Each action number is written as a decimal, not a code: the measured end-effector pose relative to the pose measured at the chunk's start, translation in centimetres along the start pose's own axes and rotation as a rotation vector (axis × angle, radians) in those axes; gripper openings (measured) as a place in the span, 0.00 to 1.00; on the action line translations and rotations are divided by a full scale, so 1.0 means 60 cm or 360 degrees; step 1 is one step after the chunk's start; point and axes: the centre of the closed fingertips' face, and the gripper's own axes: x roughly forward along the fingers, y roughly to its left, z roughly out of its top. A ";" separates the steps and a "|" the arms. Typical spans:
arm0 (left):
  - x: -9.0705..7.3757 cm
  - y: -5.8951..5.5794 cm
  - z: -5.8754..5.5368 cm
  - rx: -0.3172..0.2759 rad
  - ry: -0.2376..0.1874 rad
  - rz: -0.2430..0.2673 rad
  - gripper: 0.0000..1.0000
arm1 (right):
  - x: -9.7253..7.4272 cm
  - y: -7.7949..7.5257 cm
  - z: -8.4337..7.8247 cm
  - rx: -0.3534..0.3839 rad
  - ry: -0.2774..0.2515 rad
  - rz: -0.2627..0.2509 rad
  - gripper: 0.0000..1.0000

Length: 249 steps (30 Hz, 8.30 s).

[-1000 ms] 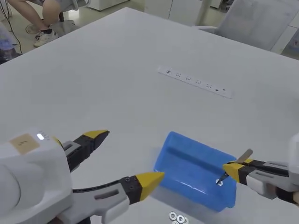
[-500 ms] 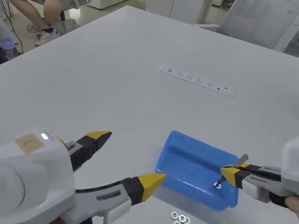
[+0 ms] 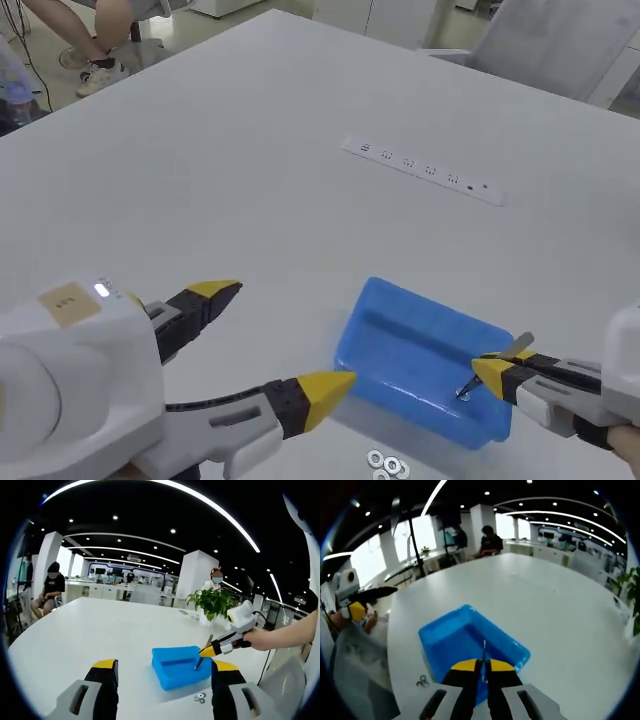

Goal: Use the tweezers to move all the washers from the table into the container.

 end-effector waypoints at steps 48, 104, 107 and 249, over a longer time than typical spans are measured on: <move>0.002 -0.008 -0.012 0.0040 0.0068 -0.0044 0.75 | -0.031 0.174 0.001 -0.0143 -0.0006 0.0338 0.03; 0.003 -0.014 -0.017 0.0055 0.0098 -0.0073 0.71 | -0.060 0.197 0.014 -0.0437 -0.0049 0.0518 0.03; 0.003 -0.015 -0.017 0.0054 0.0100 -0.0077 0.71 | -0.071 0.191 0.031 -0.0371 -0.0101 0.0498 0.03; 0.001 -0.015 -0.031 0.0107 0.0175 -0.0093 0.63 | -0.014 0.158 -0.039 -0.0145 0.0077 0.0306 0.04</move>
